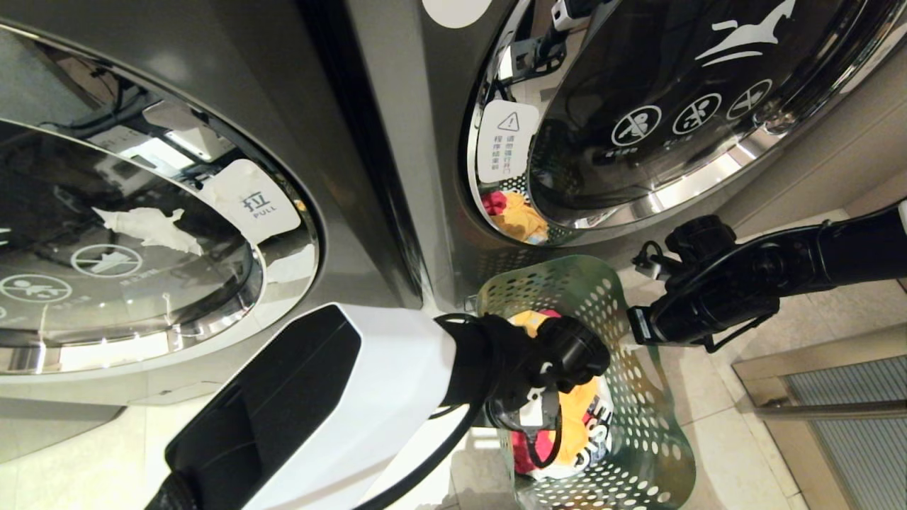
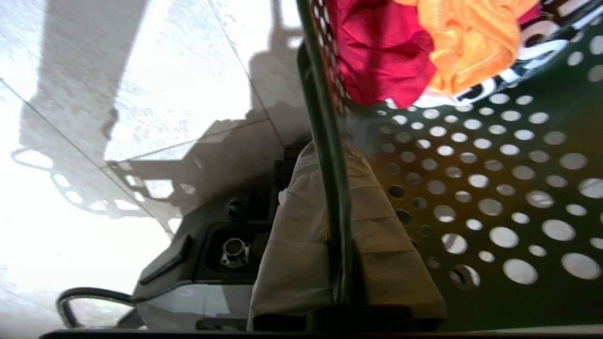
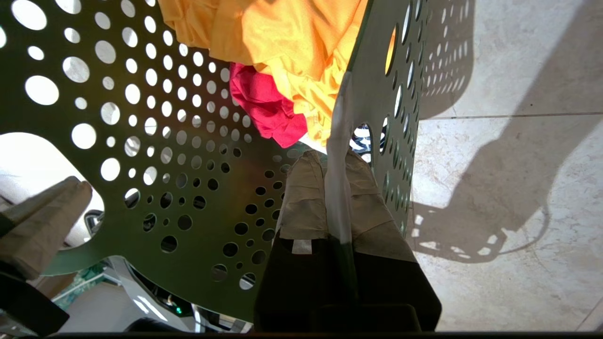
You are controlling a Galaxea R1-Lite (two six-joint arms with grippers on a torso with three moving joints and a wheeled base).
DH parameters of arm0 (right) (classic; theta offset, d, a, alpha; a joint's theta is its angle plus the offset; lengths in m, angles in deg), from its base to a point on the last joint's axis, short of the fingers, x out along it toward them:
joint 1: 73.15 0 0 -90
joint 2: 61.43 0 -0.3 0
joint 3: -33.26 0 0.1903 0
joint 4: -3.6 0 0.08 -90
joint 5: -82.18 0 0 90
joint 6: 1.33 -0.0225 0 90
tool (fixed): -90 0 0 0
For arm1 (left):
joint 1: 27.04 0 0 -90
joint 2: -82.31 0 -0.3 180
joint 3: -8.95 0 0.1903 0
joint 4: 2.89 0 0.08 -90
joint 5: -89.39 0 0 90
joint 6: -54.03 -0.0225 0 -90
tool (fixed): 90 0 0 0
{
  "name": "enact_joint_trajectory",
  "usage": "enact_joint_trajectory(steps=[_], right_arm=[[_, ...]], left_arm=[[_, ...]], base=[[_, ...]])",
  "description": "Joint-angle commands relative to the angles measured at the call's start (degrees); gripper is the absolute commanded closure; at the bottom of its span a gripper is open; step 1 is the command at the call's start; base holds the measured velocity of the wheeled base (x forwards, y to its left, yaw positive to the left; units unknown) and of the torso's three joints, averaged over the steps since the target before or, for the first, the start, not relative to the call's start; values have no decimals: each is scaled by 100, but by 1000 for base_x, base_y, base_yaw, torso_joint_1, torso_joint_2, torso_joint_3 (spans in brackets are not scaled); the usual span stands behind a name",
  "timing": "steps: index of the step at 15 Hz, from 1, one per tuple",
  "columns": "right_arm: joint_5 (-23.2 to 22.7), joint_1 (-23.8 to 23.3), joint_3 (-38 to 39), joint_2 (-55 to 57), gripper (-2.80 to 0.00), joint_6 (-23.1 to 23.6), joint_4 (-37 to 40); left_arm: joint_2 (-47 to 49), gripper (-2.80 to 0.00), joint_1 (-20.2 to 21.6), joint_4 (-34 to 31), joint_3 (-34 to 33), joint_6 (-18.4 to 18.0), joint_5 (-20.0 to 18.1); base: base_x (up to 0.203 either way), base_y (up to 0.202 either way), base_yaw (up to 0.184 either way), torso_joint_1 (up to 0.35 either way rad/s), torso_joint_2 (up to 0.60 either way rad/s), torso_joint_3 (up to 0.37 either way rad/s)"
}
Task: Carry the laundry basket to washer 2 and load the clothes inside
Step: Pick up the clothes basket and put it beside the washing machine
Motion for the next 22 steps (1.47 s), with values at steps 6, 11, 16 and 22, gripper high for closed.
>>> enact_joint_trajectory(steps=[6,11,16,22], right_arm=[[60,0,213,44,0,1,21],[9,-4,279,9,0,-46,5],[78,-28,178,125,0,413,-123],[301,-62,-38,176,-280,622,-127]], left_arm=[[71,-280,302,26,-8,-170,419],[-39,-280,356,27,-8,-158,438],[-265,-280,346,56,-1,-154,429],[-829,-280,352,476,-8,-190,446]], base=[[0,0,0,0,0,0],[0,0,0,0,0,0],[0,0,0,0,0,0],[0,0,0,0,0,0]])
